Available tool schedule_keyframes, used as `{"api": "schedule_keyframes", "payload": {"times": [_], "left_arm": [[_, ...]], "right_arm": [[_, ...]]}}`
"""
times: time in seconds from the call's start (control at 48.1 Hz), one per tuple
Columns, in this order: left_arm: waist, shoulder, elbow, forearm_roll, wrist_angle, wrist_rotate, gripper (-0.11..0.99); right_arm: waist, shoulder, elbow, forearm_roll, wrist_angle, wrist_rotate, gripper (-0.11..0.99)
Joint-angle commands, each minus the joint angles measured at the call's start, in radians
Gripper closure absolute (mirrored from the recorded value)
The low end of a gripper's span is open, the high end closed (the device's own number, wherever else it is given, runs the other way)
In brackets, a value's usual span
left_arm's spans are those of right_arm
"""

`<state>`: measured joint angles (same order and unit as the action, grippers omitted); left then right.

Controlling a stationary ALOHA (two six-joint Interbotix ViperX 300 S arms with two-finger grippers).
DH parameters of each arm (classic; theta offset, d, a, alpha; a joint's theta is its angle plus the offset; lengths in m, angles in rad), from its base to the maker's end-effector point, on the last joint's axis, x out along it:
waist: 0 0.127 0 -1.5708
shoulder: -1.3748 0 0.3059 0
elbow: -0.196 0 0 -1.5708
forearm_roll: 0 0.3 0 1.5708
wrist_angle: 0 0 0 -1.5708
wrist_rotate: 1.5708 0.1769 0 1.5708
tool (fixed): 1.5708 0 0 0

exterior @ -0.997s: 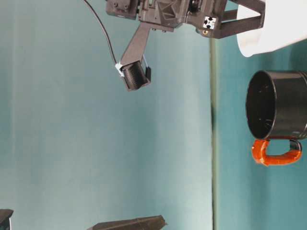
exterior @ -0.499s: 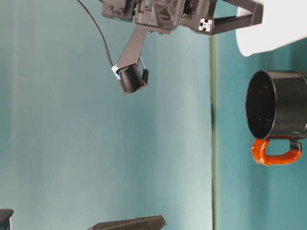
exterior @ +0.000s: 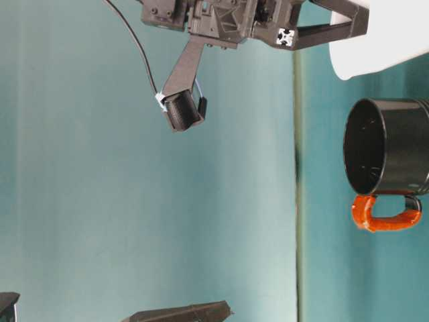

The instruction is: Put the paper cup into the moved red handle cup holder.

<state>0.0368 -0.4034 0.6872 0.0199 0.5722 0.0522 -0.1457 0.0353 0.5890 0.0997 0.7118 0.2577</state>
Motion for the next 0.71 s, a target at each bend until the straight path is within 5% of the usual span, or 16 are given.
{"api": "schedule_keyframes", "payload": {"times": [0.0, 0.27, 0.457, 0.686], "left_arm": [[0.003, -0.006, -0.012, 0.002, -0.008, -0.003, -0.05], [0.003, -0.005, -0.015, 0.002, -0.008, -0.003, -0.05], [0.003, -0.005, -0.015, 0.002, -0.008, -0.003, -0.05], [0.003, -0.005, -0.017, 0.003, -0.008, -0.003, -0.05]], "right_arm": [[-0.006, -0.009, -0.008, 0.0, 0.008, 0.011, 0.98], [-0.018, -0.052, -0.086, -0.005, 0.155, 0.002, 0.98], [-0.054, -0.126, -0.216, -0.012, 0.337, -0.018, 0.99], [-0.06, -0.132, -0.385, -0.011, 0.512, -0.049, 0.99]]}}
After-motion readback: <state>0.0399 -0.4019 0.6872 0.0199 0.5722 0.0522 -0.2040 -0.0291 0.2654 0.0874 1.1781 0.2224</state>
